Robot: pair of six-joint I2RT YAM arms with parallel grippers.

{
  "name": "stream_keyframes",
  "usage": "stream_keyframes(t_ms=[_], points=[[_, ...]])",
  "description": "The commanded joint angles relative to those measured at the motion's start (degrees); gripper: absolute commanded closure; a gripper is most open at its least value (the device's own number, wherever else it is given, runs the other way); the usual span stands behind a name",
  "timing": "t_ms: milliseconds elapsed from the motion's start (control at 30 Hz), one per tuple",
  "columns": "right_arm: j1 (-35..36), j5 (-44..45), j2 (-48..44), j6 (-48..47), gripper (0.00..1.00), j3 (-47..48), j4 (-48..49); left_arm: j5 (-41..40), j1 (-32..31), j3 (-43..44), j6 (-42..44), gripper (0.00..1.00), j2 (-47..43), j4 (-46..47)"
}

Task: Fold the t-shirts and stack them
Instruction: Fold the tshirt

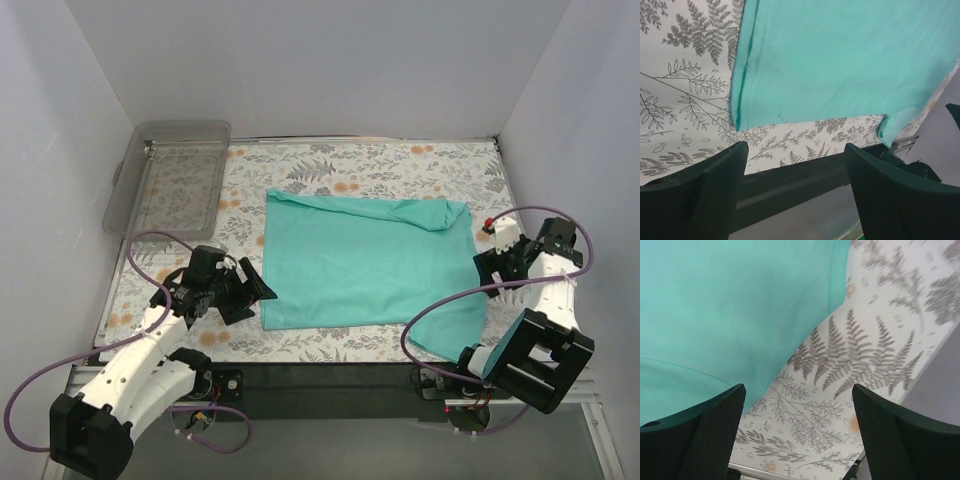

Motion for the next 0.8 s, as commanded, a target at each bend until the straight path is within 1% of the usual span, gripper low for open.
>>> stream_keyframes(t_ms=[0, 33, 67, 100, 133, 167, 200, 233, 267, 300, 333, 400, 433, 500, 533, 633, 667, 767], points=[[-0.1, -9.2, 1.2, 1.4, 0.21, 9.1, -0.9, -3.2, -0.2, 6.2, 3.0, 0.27, -1.8, -2.3], [-0.1, -14.6, 3.9, 2.0, 0.22, 10.7, -1.2, -4.1, -0.1, 7.8, 4.4, 0.27, -1.5, -1.2], [0.2, -17.8, 5.5, 2.3, 0.22, 12.2, -1.4, -5.4, -0.2, 8.5, 5.9, 0.25, -0.8, 0.2], [0.9, -20.9, 7.0, 2.9, 0.22, 14.8, -1.4, -5.6, -0.2, 8.9, 10.6, 0.24, 1.2, 4.8], [2.3, -27.0, 10.4, 3.2, 0.23, 17.4, -1.4, -4.0, -0.2, 9.2, 13.2, 0.24, 3.9, 11.8], [3.2, -29.6, 12.3, 3.9, 0.23, 17.4, -1.3, -3.4, -0.1, 9.2, 15.8, 0.24, 3.9, 11.9], [4.1, -31.5, 16.4, 6.1, 0.26, 20.2, -1.1, -3.2, -0.1, 9.3, 21.4, 0.23, 7.2, 19.2], [5.2, -34.3, 18.5, 7.5, 0.27, 22.2, -1.1, -3.3, -0.2, 10.2, 24.1, 0.23, 9.6, 22.6], [6.8, -35.5, 20.6, 8.9, 0.29, 24.1, -1.2, -3.6, -0.1, 11.1, 27.3, 0.22, 12.0, 28.3], [7.5, -36.9, 24.2, 10.2, 0.33, 27.6, -1.0, -3.8, -0.1, 12.1, 30.0, 0.2, 17.4, 30.7], [7.9, -39.4, 25.9, 12.7, 0.35, 29.3, -1.0, -3.4, 0.2, 15.0, 36.6, 0.2, 20.2, 32.5], [9.3, -40.4, 30.2, 15.3, 0.41, 34.1, -0.7, -4.8, 0.4, 18.3, 42.0, 0.18, 26.4, 34.6], [9.7, -40.8, 31.4, 17.1, 0.43, 35.2, -0.6, -5.0, 1.4, 20.6, 46.2, 0.18, 31.7, 34.6], [11.1, -38.9, 34.5, 19.8, 0.48, 38.2, 0.8, -5.6, 3.0, 26.3, 47.4, 0.18, 36.8, 33.4], [12.0, -37.9, 35.3, 22.2, 0.49, 39.0, 1.5, -4.6, 4.6, 29.2, 46.8, 0.21, 40.3, 32.6], [13.5, -33.1, 38.1, 25.1, 0.51, 40.9, 4.7, -2.3, 6.0, 30.4, 44.9, 0.22, 42.7, 33.9], [14.3, -31.7, 38.8, 27.3, 0.51, 41.3, 5.7, -2.2, 6.0, 29.7, 44.5, 0.22, 42.8, 35.5], [15.1, -27.6, 40.7, 31.3, 0.53, 42.0, 9.1, -3.8, 6.0, 29.0, 45.5, 0.22, 42.3, 36.2]])
